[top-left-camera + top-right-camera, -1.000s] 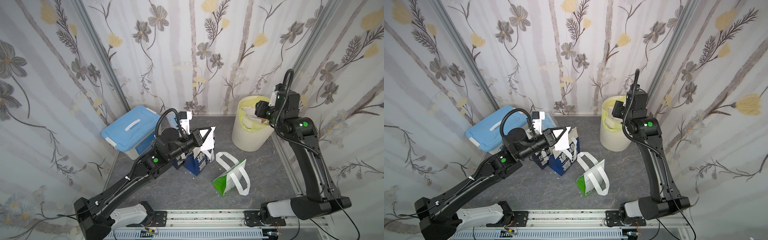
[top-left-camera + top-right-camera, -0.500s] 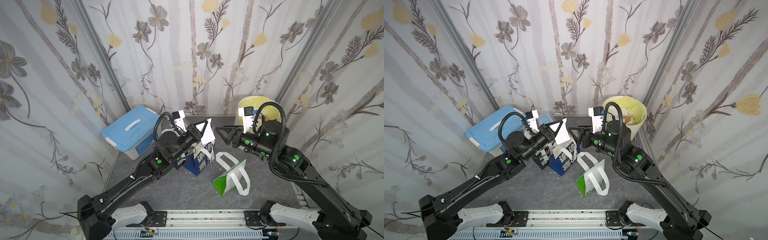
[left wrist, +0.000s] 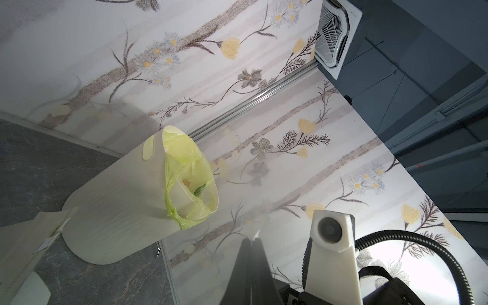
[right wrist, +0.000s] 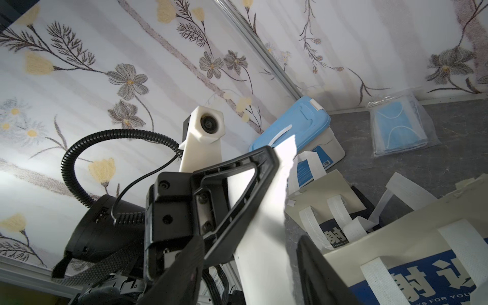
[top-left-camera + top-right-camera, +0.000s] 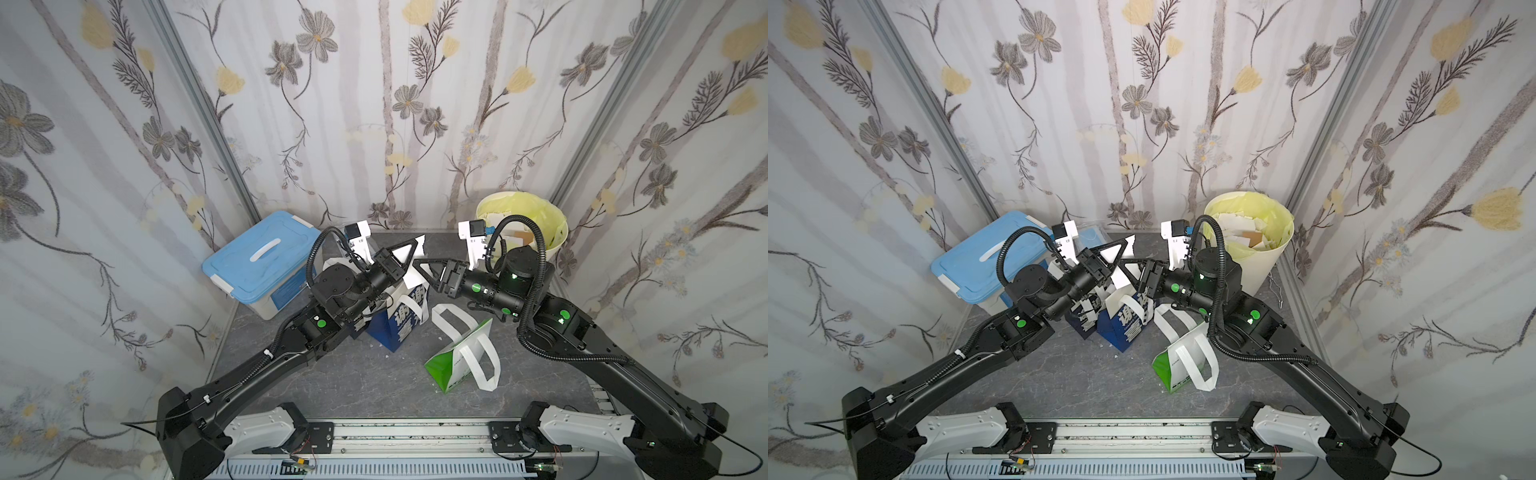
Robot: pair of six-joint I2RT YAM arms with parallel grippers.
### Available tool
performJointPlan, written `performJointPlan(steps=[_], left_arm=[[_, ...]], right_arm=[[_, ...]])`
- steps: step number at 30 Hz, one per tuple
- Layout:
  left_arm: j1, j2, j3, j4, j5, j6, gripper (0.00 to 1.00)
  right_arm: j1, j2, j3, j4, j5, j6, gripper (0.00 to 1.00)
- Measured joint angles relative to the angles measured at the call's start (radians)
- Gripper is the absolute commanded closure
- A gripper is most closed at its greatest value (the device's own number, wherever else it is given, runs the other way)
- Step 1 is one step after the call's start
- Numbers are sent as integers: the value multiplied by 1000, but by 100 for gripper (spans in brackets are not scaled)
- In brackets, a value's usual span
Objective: Shred takeout receipts and throw away
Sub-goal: Shred the takeout receipt.
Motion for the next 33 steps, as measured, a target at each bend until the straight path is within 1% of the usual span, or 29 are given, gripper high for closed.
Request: performJointPlan(steps=[3, 5, 8, 11, 12, 14, 16, 19, 22, 25, 28, 31, 33], left_arm=[[0, 0, -4, 15, 0, -4, 100], [0, 0, -8, 18, -1, -8, 100], [0, 0, -13, 23, 0, -14, 100], [0, 0, -17, 31, -1, -14, 99], [0, -2, -19, 32, -1, -14, 92], [0, -7, -24, 32, -1, -12, 70], [3, -15, -24, 30, -1, 15, 57], [26, -40, -22, -4, 7, 69, 50], [72, -68, 2, -83, 31, 139, 43], [112, -87, 54, -179, 109, 237, 32], [131, -101, 103, -266, 231, 341, 25], [142, -105, 139, -346, 372, 427, 22], [142, -104, 149, -381, 449, 460, 22]], right_arm=[[2, 8, 0, 15, -6, 13, 71], [3, 12, 0, 18, -16, 21, 84], [5, 16, 0, 24, -16, 28, 100], [5, 16, 0, 28, -16, 31, 100], [5, 16, 0, 29, -16, 31, 100], [6, 13, 0, 26, -12, 30, 100], [7, 6, 0, 24, -3, 17, 100], [7, -5, 23, -14, 23, -27, 100], [7, -8, 80, -101, 40, -125, 100], [7, -8, 135, -205, 34, -241, 100], [6, -8, 164, -293, -18, -336, 100], [6, -7, 191, -362, -102, -405, 100], [6, -2, 212, -389, -158, -436, 100]])
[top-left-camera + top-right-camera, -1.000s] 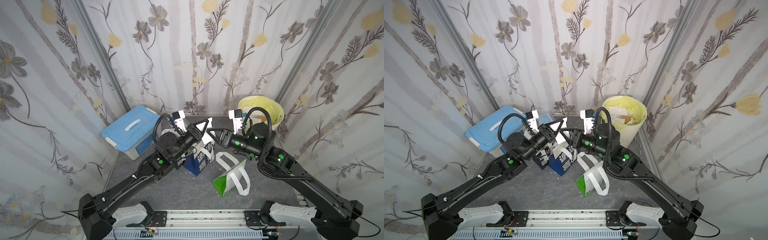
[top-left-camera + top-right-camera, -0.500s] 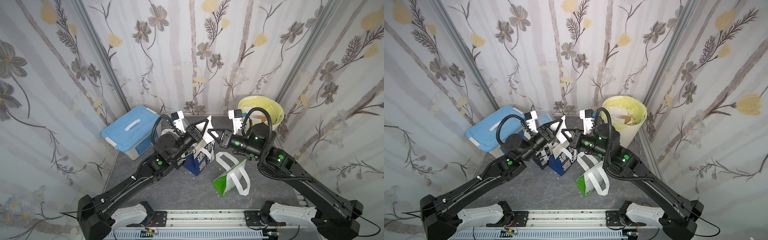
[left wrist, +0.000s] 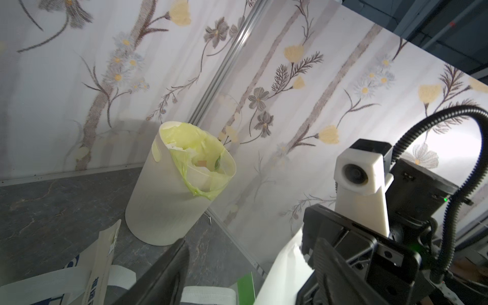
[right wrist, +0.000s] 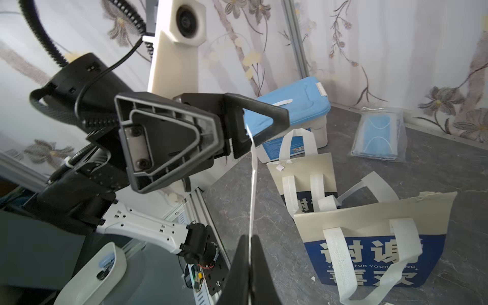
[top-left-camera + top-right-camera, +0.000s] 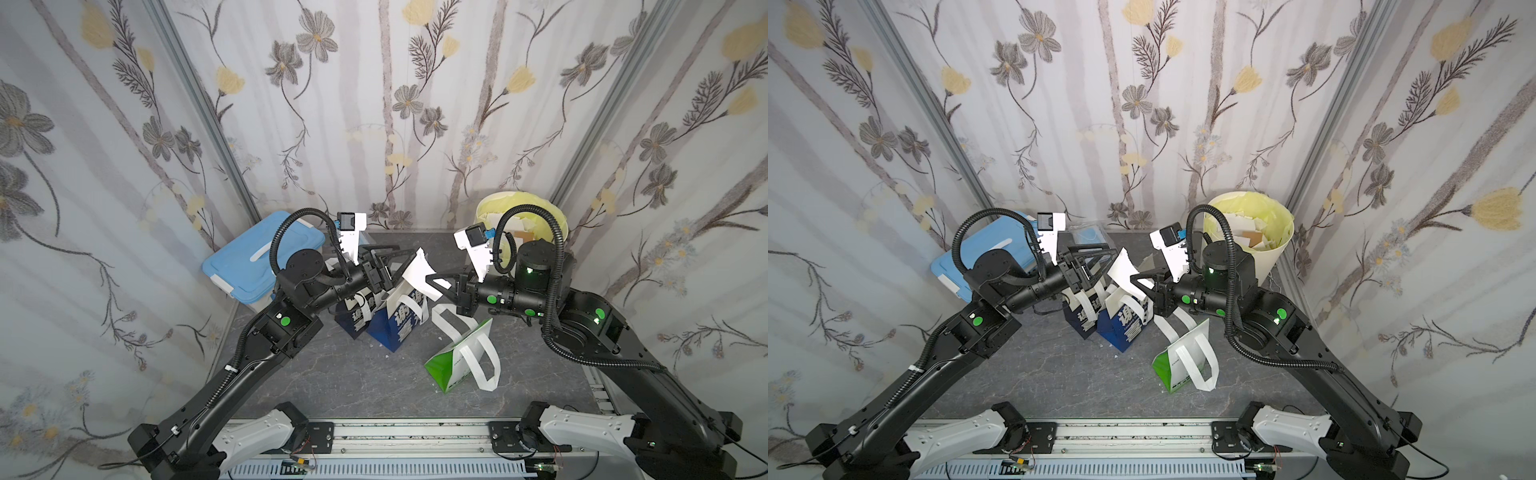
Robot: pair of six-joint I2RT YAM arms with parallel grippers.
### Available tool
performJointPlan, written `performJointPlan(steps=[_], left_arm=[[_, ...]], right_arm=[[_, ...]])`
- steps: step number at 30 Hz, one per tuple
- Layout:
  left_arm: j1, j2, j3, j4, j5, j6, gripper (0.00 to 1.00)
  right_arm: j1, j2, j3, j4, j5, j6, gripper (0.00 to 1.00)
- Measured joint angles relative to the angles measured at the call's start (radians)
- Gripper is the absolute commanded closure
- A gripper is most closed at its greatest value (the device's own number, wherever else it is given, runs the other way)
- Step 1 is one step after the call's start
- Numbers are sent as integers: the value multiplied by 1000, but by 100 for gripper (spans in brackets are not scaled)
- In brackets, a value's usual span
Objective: Shred takeout receipts and throw away
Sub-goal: Shred the takeout receipt.
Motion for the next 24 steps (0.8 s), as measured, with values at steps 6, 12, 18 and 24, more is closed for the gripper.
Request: performJointPlan(steps=[6, 12, 18, 24], left_arm=[[2, 13, 1, -34, 177, 18, 33], [2, 23, -12, 21, 275, -37, 63], [2, 21, -18, 53, 298, -58, 94], [2, 26, -36, 103, 271, -128, 100]], right_arm=[[0, 30, 41, -58, -117, -51, 100], [0, 61, 84, -101, -127, -81, 100], [0, 72, 115, -130, -93, -102, 100], [16, 95, 163, -180, 7, -135, 100]])
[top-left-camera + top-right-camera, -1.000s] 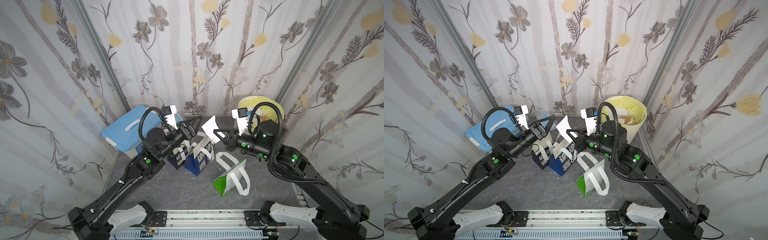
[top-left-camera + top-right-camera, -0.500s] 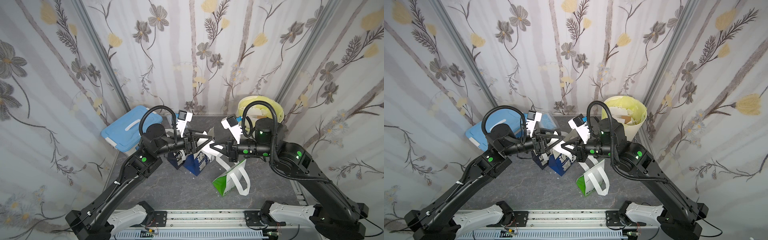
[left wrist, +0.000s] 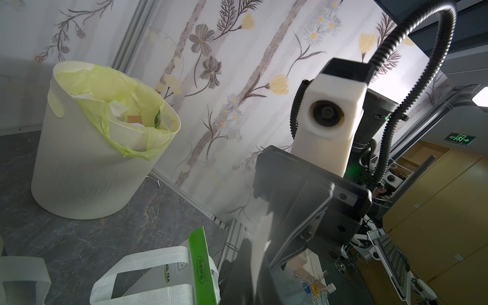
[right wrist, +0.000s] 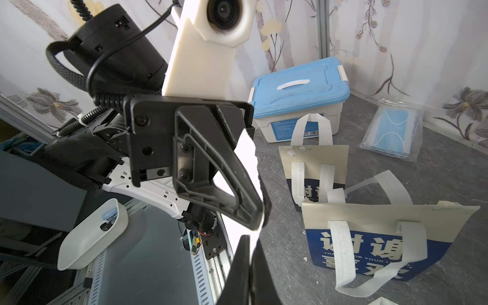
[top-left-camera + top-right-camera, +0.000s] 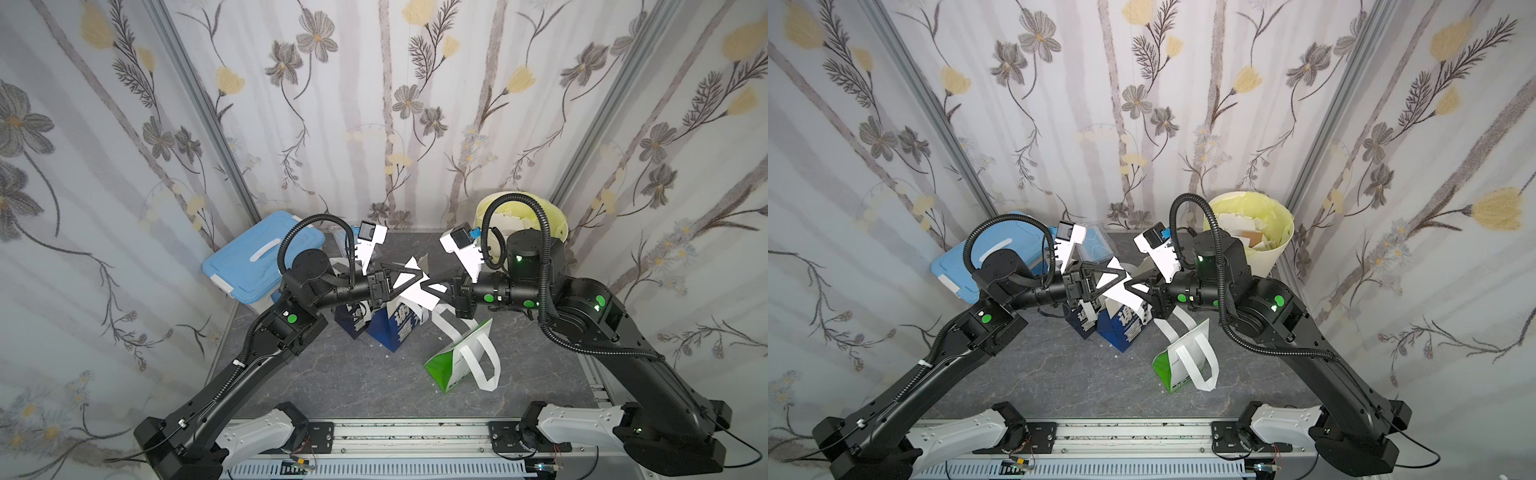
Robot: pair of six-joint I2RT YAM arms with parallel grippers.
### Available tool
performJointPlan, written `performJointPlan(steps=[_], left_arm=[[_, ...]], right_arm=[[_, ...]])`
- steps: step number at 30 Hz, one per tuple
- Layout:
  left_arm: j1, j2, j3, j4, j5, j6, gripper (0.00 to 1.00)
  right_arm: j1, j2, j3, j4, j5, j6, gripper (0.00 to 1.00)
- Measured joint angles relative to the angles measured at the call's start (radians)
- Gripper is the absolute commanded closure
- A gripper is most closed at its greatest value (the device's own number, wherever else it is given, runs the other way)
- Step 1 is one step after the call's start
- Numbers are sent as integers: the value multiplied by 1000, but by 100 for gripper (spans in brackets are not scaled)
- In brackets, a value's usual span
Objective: Shred takeout receipts and throw away
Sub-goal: Shred the takeout receipt.
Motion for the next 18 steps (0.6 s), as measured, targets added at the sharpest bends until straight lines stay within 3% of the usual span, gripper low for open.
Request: performJointPlan(steps=[5, 11, 15, 18], left_arm=[[-8, 5, -3, 18, -94, -78, 100], [-31, 8, -6, -65, -262, -150, 100], [-29, 18, -24, -164, -394, -168, 100], [-31, 17, -7, -203, -423, -155, 100]], right_arm=[[77, 8, 40, -18, 227, -82, 100], [284, -3, 40, 15, 569, -296, 100], [336, -22, 38, 89, 613, -390, 100], [336, -19, 34, 99, 663, -407, 100]])
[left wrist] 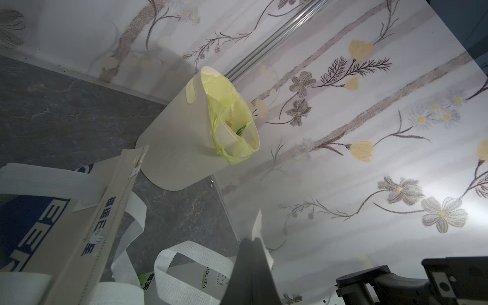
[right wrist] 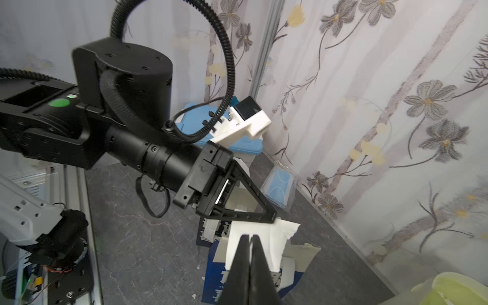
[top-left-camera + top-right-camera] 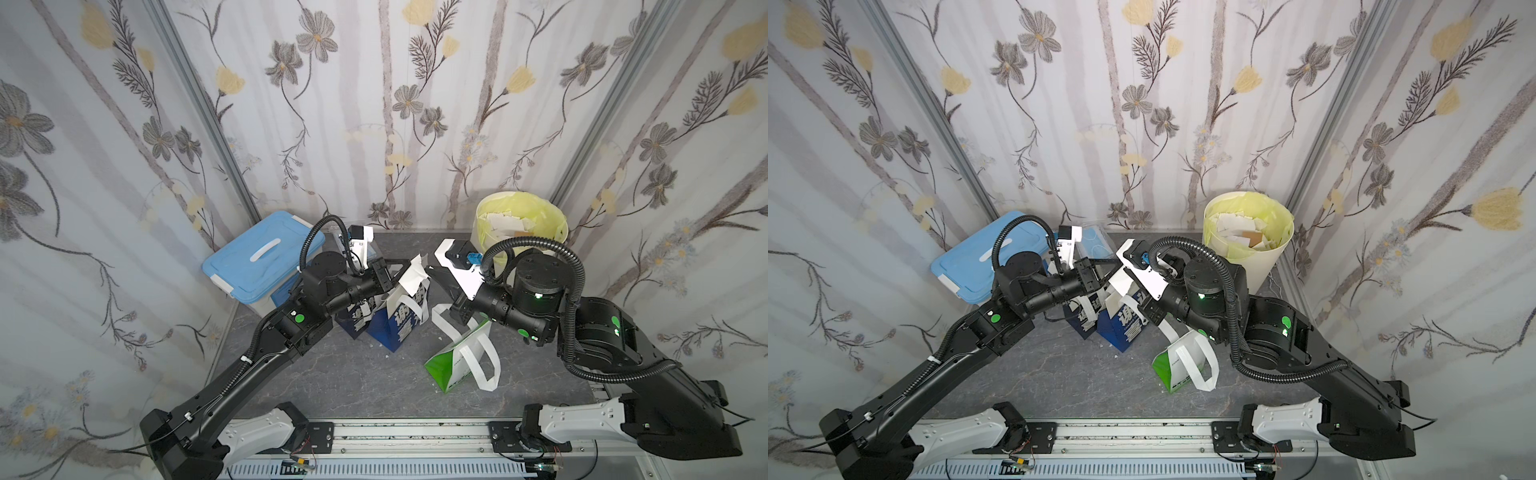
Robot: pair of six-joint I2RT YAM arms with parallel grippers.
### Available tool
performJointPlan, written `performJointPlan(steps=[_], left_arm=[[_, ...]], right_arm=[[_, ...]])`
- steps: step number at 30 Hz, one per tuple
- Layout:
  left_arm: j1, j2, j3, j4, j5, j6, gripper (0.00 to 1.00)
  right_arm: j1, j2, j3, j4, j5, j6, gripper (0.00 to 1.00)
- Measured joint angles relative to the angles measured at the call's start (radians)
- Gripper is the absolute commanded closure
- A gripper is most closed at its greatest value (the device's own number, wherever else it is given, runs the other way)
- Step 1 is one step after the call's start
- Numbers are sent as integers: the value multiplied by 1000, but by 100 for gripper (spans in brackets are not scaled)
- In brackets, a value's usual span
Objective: Shred takeout receipts and throw away
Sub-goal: Shred the takeout receipt, then place the takeout receipt in the trash bin.
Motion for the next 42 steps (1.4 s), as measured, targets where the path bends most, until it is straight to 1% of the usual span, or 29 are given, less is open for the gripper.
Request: performJointPlan(steps=[4, 7, 10, 15, 18, 19, 20, 21, 22, 23, 24, 26, 29, 31, 35, 39, 40, 42], left_arm=[[2, -6, 27, -37, -43, 49, 100], [4, -6, 29, -55, -55, 69, 100], [5, -6, 29, -55, -55, 78, 100], [5, -11, 29, -50, -50, 93, 100], [5, -30, 27, -48, -50, 94, 100], [5, -39, 24, -48, -50, 97, 100], [5, -47, 20, -48, -51, 97, 100], [4, -54, 16, -48, -51, 97, 100], [4, -59, 12, -47, -51, 97, 100], [4, -64, 6, -48, -52, 97, 100], [4, -68, 2, -48, -53, 97, 100], [4, -73, -3, -48, -55, 96, 100], [5, -76, -4, -48, -55, 96, 100], [4, -76, -4, -48, -55, 96, 100], [5, -62, -4, -42, -54, 94, 100], [5, -44, -4, -39, -50, 90, 100], [5, -42, -4, -36, -47, 90, 100], [5, -36, -4, -32, -39, 89, 100]], right_arm=[[-14, -9, -19, 12, 27, 11, 100], [-124, -26, -36, 46, 44, 90, 100], [-296, -30, -59, 82, 51, 183, 100], [-687, 39, -87, 133, 16, 390, 100], [-837, 131, -64, 145, -37, 486, 100], [-868, 161, -54, 147, -43, 505, 100], [-906, 202, -37, 145, -47, 527, 98], [-943, 251, -13, 140, -56, 545, 93], [-968, 288, 6, 136, -62, 559, 85], [-996, 336, 34, 119, -68, 573, 71], [-1025, 388, 72, 92, -77, 589, 63], [-1070, 487, 170, 17, -105, 607, 56], [-1103, 618, 347, -108, -114, 613, 49], [-1103, 655, 411, -171, -122, 614, 45], [-1100, 647, 415, -246, -93, 612, 41], [-1103, 630, 400, -291, -63, 593, 41], [-1104, 620, 389, -288, -78, 588, 42], [-1111, 595, 352, -278, -165, 586, 42]])
